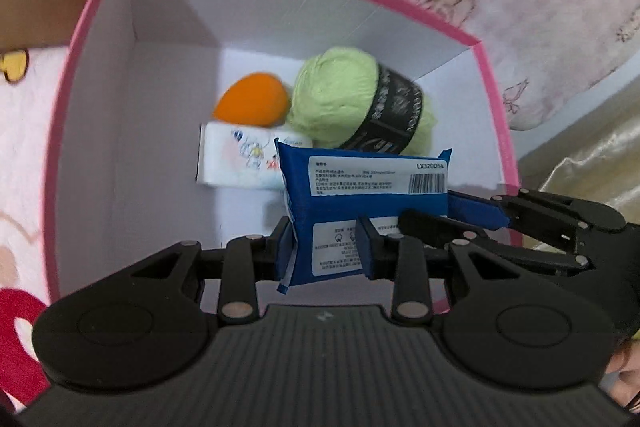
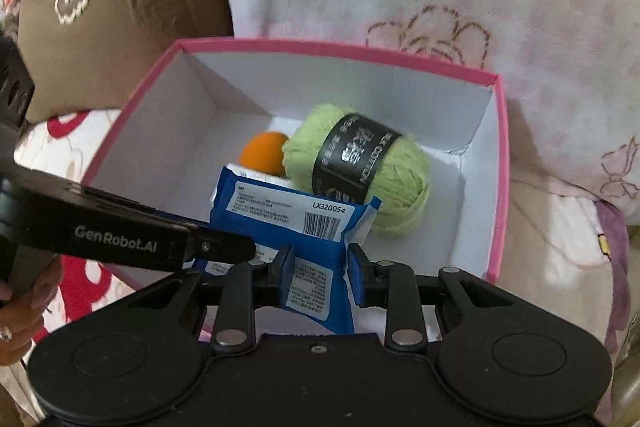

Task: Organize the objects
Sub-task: 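Lift the wet-wipe pack with the left tool and carry it into the pink box, then open the left tool to release the pack beside the tissues and withdraw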

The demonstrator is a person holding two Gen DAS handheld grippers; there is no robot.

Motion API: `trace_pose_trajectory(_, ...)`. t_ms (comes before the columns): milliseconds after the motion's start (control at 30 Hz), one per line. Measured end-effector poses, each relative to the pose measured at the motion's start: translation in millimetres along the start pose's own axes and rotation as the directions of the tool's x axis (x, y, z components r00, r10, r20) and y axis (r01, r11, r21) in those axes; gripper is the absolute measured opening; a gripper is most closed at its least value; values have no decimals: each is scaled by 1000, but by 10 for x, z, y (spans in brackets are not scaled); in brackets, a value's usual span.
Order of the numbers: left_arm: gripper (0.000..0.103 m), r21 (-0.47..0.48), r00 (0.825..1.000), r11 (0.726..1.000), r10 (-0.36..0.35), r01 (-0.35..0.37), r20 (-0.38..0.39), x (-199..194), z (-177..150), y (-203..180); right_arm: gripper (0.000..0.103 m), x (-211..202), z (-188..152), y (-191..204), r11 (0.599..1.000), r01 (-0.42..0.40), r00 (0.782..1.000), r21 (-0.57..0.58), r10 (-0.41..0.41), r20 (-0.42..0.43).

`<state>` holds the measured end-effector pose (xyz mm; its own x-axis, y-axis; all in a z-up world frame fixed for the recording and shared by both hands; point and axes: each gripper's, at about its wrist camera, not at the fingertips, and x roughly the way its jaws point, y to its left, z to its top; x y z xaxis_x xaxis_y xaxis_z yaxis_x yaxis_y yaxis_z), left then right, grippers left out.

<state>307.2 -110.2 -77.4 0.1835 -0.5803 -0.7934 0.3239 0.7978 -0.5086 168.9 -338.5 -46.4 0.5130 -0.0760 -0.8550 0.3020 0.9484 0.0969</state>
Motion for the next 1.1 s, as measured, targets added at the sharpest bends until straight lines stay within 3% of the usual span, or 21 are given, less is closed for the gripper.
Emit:
trace_pose_trajectory(133,31,16,1000,1000,6,-6,5,75,-32,-27,33,68,-5,31,999,32,999,-35,-33,-18)
trace_pose_trajectory(300,29,-35,1000,999,-12,11,-26,260,-31,-27,30,164,30,20,991,112,991,-71,-116,-61)
trace_pose_trajectory(400,28,-22,1000,1000,6,-7,-2,302,-12,-56,29,212,54,-25,990,126,989,-60,-131,-74)
trace_pose_trajectory(600,26,-26,1000,999,23,-23,-8,408,41,-118,26,291,69,-82,985,158,984,-62,-162,-67)
trace_pose_trajectory(800,23,-58,1000,998,26,-27,-16,447,71,-146,27,297,48,66,945,266,962,-190,-274,-16)
trace_pose_trajectory(933,15,-36,999,998,45,-45,5,456,65,-219,27,125,-2,33,955,239,971,-176,-232,55)
trace_pose_trajectory(1100,15,-12,998,998,55,-55,12,477,30,-275,27,-92,-158,-60,984,150,987,-101,-142,78)
